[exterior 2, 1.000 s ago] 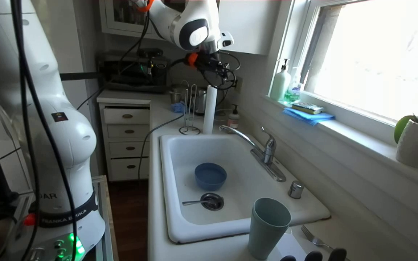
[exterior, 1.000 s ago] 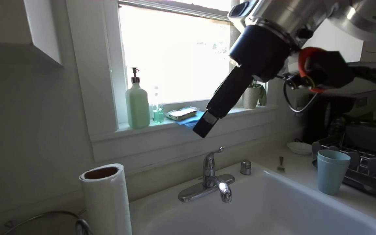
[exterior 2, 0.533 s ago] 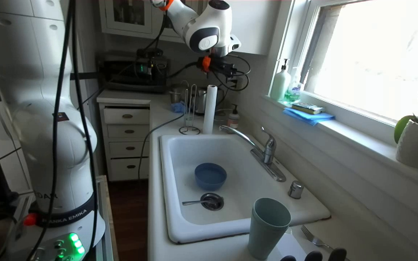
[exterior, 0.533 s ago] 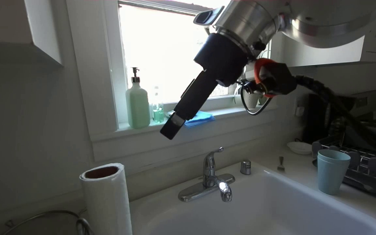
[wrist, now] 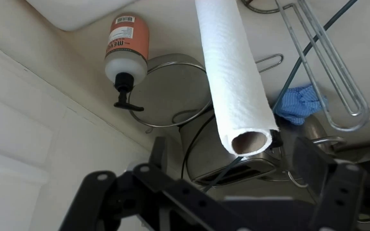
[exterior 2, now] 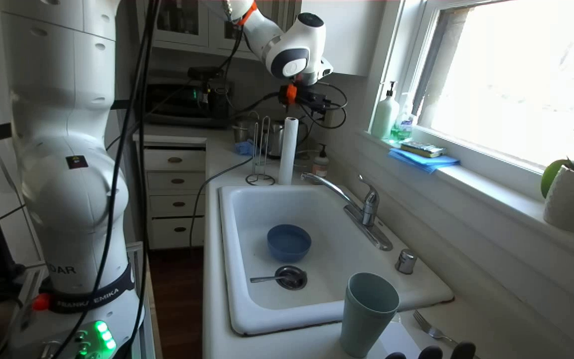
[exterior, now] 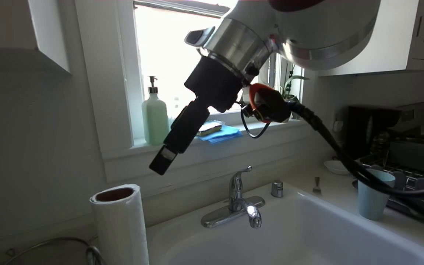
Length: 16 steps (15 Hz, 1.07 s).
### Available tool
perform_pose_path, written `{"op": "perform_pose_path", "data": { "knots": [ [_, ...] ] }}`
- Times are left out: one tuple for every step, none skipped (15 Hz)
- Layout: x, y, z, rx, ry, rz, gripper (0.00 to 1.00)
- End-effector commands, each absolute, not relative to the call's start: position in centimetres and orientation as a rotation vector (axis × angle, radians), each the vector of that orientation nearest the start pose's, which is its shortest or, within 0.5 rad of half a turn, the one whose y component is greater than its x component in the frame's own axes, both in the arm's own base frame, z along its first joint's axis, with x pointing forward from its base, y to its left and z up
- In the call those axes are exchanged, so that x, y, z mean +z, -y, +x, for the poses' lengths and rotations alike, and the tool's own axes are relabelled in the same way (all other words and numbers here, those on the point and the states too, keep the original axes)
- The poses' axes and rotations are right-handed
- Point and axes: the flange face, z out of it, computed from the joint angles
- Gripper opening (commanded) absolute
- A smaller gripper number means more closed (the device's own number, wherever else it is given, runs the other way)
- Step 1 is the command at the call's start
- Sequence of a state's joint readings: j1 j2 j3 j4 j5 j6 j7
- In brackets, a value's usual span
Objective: Put the paper towel on the paper towel holder
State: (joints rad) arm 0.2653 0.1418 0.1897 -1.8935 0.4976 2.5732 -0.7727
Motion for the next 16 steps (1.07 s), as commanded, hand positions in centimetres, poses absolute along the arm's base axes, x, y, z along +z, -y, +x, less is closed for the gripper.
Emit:
{"op": "perform_pose_path", "data": {
  "knots": [
    [49.0, -27.8, 59.5, -0.824, 1.202, -2.428, 1.00],
    [48.7, -28.2, 59.8, -0.826, 1.211, -2.418, 1.00],
    [48.5, -28.5, 60.0, -0.825, 1.221, -2.411, 1.00],
    [48.2, -28.7, 60.3, -0.823, 1.226, -2.407, 1.00],
    [47.9, -29.2, 60.3, -0.819, 1.231, -2.402, 1.00],
    [47.7, -29.6, 60.4, -0.814, 1.238, -2.402, 1.00],
    [47.3, -29.9, 60.5, -0.814, 1.236, -2.405, 1.00],
    [47.2, -30.2, 60.7, -0.820, 1.245, -2.404, 1.00],
    [47.2, -30.3, 60.8, -0.828, 1.262, -2.408, 1.00],
    [47.1, -30.3, 61.0, -0.838, 1.269, -2.415, 1.00],
    [47.1, -30.3, 61.2, -0.844, 1.273, -2.423, 1.00],
    [47.1, -30.2, 61.4, -0.846, 1.280, -2.427, 1.00],
    [47.1, -30.0, 61.5, -0.852, 1.281, -2.429, 1.00],
    [47.1, -29.9, 61.7, -0.855, 1.282, -2.433, 1.00],
    [47.1, -29.8, 61.8, -0.856, 1.281, -2.432, 1.00],
    [47.1, -29.8, 62.0, -0.863, 1.279, -2.430, 1.00]
  ]
}}
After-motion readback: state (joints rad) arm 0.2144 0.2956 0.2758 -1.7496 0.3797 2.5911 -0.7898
